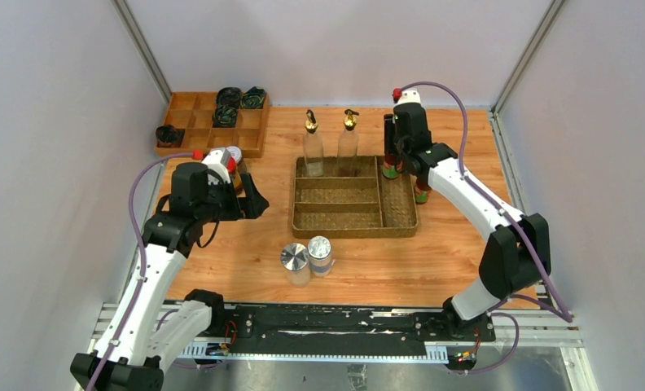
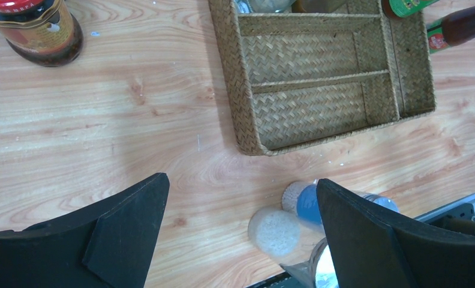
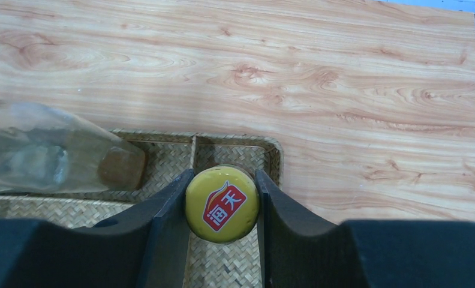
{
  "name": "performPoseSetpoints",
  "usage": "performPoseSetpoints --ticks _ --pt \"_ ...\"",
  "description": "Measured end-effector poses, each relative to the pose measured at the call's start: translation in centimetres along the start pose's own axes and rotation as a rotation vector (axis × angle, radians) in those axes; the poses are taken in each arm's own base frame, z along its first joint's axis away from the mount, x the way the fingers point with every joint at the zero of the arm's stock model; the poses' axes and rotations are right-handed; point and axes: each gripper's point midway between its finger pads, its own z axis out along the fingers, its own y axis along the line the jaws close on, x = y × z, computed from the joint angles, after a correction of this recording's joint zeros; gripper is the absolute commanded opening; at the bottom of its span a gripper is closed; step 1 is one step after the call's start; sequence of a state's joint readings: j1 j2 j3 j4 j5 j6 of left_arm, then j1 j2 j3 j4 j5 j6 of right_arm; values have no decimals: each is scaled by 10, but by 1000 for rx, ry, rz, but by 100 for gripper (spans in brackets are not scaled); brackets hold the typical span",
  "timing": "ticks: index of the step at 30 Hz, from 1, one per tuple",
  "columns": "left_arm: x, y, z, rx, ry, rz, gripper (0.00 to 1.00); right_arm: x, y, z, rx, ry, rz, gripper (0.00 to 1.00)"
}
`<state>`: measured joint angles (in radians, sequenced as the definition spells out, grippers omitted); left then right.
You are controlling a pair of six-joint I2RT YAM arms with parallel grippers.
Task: Organize the condiment bottles
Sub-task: Place the bottle in the storage box.
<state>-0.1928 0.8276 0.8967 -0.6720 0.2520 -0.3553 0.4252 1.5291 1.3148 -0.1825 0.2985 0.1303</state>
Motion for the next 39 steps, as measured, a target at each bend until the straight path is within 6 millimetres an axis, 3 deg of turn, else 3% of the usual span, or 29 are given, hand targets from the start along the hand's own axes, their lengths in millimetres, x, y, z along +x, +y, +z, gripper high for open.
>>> performPoseSetpoints --ticks 15,19,35,39 --pt "3 7 5 -29 22 10 100 25 -2 36 61 17 -30 18" --pt "4 8 6 -32 28 13 100 37 -3 39 68 35 -29 18" --pt "4 9 7 -36 28 14 100 41 -11 35 125 -15 67 18" --pt "4 9 6 -36 27 14 100 43 -15 33 151 -16 107 33"
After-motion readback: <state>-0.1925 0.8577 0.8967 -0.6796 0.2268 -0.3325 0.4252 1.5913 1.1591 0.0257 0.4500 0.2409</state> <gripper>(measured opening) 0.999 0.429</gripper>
